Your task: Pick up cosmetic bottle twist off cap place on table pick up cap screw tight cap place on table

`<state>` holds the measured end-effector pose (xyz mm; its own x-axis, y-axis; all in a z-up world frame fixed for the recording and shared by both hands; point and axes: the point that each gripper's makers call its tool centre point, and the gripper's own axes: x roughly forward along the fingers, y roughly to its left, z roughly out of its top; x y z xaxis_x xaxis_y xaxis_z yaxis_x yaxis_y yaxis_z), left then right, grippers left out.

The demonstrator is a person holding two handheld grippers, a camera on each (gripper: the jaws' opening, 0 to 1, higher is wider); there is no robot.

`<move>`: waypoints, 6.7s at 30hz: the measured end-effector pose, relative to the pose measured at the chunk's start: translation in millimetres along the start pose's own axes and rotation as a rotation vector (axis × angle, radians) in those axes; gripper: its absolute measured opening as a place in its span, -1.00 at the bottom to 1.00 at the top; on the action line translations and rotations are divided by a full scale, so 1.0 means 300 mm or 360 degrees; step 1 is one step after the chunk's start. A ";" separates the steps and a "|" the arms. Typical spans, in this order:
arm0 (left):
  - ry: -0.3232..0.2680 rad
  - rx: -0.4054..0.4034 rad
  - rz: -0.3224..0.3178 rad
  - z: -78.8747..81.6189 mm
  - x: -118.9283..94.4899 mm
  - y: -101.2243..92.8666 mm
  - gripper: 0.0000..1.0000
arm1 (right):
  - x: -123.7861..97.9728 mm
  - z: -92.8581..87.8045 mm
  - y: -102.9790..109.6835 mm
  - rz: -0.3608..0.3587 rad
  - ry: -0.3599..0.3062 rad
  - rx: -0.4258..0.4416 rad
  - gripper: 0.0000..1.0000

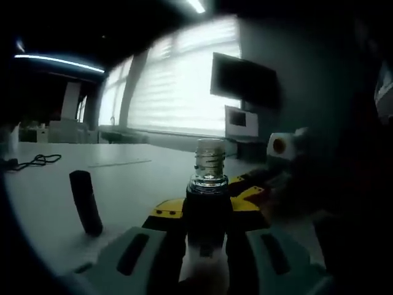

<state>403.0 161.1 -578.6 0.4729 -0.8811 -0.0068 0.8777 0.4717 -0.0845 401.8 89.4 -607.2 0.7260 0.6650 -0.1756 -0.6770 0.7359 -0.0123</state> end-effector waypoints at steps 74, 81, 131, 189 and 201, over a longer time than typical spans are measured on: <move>-0.0029 0.0112 -0.0495 -0.037 -0.065 -0.175 -0.71 | -0.021 0.392 0.367 0.0963 -0.0061 -0.0219 -0.68; -0.0023 0.0106 -0.0481 -0.040 -0.064 -0.177 -0.70 | 0.020 0.383 0.380 0.1046 0.0036 -0.0276 -0.68; -0.0026 0.0119 -0.0460 -0.041 -0.068 -0.180 -0.70 | 0.078 0.260 0.426 0.1009 0.0071 -0.0282 -0.68; -0.0016 0.0127 -0.0448 -0.042 -0.066 -0.170 -0.70 | 0.071 0.269 0.341 -0.0263 -0.0041 -0.0048 -0.67; -0.0014 0.0123 -0.0449 -0.044 -0.065 -0.166 -0.70 | 0.049 0.318 0.381 0.0058 -0.0147 -0.0170 -0.40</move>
<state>349.0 154.2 -587.3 0.2099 -0.9776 0.0151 0.9777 0.2098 -0.0057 346.8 195.5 -517.4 0.7055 0.7034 -0.0866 -0.7085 0.6965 -0.1134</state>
